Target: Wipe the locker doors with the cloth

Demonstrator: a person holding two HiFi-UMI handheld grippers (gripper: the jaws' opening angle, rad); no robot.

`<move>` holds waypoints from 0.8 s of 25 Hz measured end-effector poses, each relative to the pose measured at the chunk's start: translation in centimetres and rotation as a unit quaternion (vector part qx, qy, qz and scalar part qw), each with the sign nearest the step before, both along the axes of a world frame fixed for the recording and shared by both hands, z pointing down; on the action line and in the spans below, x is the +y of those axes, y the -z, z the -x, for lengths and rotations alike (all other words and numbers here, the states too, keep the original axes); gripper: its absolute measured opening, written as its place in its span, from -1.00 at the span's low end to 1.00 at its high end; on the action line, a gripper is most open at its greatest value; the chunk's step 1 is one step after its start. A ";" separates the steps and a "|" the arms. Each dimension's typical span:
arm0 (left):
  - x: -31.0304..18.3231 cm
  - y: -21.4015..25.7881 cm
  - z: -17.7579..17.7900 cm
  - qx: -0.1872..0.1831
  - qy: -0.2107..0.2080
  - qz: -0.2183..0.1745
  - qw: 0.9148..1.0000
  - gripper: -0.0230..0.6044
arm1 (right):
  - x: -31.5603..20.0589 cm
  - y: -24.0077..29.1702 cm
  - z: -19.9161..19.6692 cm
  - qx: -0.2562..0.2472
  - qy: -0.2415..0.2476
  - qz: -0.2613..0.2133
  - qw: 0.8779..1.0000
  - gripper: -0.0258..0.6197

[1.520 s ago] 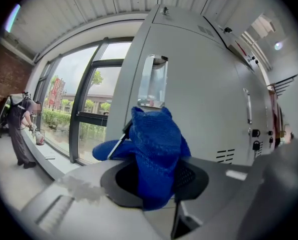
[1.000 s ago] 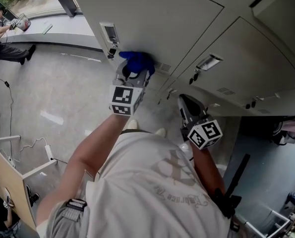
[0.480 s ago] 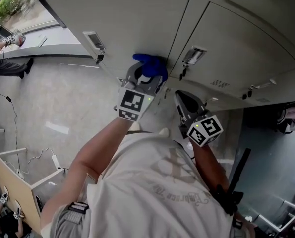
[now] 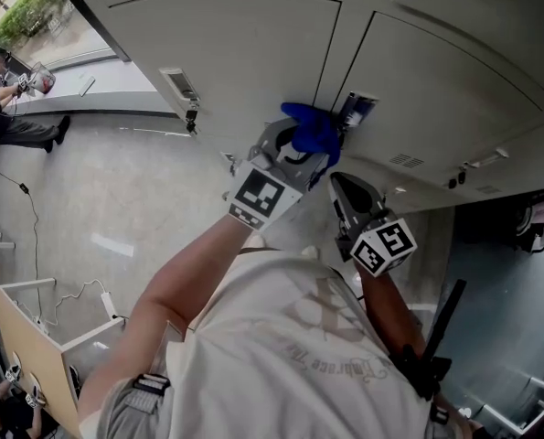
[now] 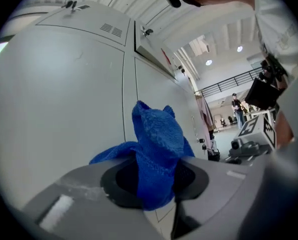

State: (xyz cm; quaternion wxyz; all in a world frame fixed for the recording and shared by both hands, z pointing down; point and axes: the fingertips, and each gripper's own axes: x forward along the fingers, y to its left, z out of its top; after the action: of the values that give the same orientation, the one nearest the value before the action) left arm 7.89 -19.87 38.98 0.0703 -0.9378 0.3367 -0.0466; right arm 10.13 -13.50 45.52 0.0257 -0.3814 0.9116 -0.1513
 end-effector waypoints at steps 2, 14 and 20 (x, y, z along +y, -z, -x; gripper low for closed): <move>-0.7 -0.4 0.6 -0.008 0.011 0.011 1.000 -0.54 | 0.1 0.2 0.3 0.002 0.003 -0.003 1.000 -0.90; -2.6 0.4 8.7 -0.006 0.129 0.016 0.992 -0.55 | 0.3 0.3 2.1 -0.002 0.019 0.002 1.000 -0.90; -3.6 1.2 15.4 -0.002 0.207 0.013 0.978 -0.55 | 0.2 0.3 3.0 0.000 0.025 0.002 1.000 -0.90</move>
State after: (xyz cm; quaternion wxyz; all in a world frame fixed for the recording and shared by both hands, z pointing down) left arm -7.53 -23.47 37.77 0.0471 -0.8485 0.5229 -0.0663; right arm 7.14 -13.32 45.21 0.0208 -0.3584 0.9206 -0.1537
